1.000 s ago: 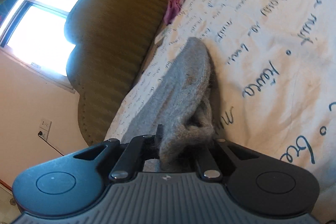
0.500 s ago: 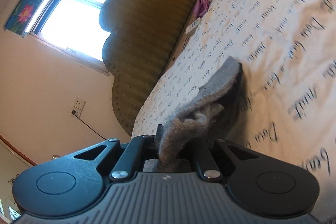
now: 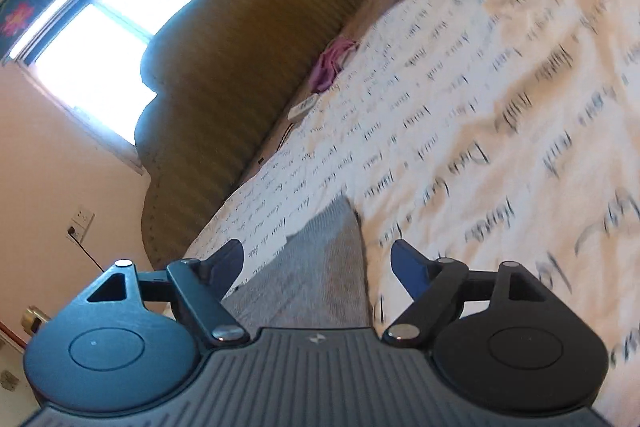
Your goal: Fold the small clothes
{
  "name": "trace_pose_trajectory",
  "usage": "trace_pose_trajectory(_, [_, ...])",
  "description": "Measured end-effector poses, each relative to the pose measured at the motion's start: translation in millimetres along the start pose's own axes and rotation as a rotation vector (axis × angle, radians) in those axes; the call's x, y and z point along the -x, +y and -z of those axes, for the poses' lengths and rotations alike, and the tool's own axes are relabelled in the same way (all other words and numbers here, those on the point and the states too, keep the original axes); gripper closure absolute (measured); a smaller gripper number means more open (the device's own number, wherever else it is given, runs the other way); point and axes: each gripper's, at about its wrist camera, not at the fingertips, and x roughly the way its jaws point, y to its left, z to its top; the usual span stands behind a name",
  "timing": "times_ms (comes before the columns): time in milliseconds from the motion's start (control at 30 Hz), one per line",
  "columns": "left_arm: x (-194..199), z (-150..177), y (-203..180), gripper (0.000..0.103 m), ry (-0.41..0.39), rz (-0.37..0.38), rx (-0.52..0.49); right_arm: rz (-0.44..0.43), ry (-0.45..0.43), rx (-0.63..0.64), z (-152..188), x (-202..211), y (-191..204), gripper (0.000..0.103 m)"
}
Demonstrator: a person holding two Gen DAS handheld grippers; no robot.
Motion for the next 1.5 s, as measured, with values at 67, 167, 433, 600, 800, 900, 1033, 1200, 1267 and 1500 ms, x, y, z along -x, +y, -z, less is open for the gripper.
trace_pose_trajectory(67, [-41.9, -11.5, -19.1, 0.015, 0.018, -0.018, -0.113, -0.022, 0.070, 0.107, -14.3, -40.0, 16.6, 0.022])
trace_pose_trajectory(167, [-117.8, -22.4, -38.8, 0.034, 0.114, -0.094, -0.181, 0.087, 0.176, 0.242, -23.6, -112.9, 24.4, 0.022])
trace_pose_trajectory(433, [-226.9, -17.1, -69.0, 0.065, 0.293, -0.059, -0.360, 0.161, 0.351, 0.411, -13.9, -214.5, 26.7, 0.041])
trace_pose_trajectory(600, [-215.0, -12.2, -85.8, 0.098, 0.199, -0.026, -0.488, 0.092, 0.351, 0.432, -12.3, -213.4, 29.5, 0.090])
trace_pose_trajectory(800, [-206.9, -21.4, -76.9, 0.098, 0.134, -0.088, -0.425, 0.070, 0.269, 0.381, -26.1, -204.9, 27.7, 0.091])
trace_pose_trajectory(900, [-221.2, -8.1, -70.6, 0.098, 0.213, -0.117, -0.448, 0.125, 0.299, 0.368, -18.3, -221.1, 15.4, 0.091])
trace_pose_trajectory(1033, [-199.6, -14.9, -62.4, 0.083, 0.158, -0.111, -0.402, 0.154, 0.276, 0.368, -14.0, -216.6, 21.1, 0.075])
trace_pose_trajectory(1200, [-138.3, -28.8, -71.6, 0.067, -0.021, -0.122, -0.352, 0.137, 0.076, 0.376, -28.6, -165.2, 38.2, 0.041])
trace_pose_trajectory(1267, [-126.0, -19.7, -86.6, 0.064, -0.008, -0.054, -0.354, 0.063, 0.054, 0.391, -23.0, -150.0, 57.0, 0.041])
trace_pose_trajectory(1500, [-167.9, 43.0, -118.8, 0.058, 0.169, -0.042, -0.449, 0.143, 0.238, 0.592, 51.3, -190.4, 84.8, 0.043])
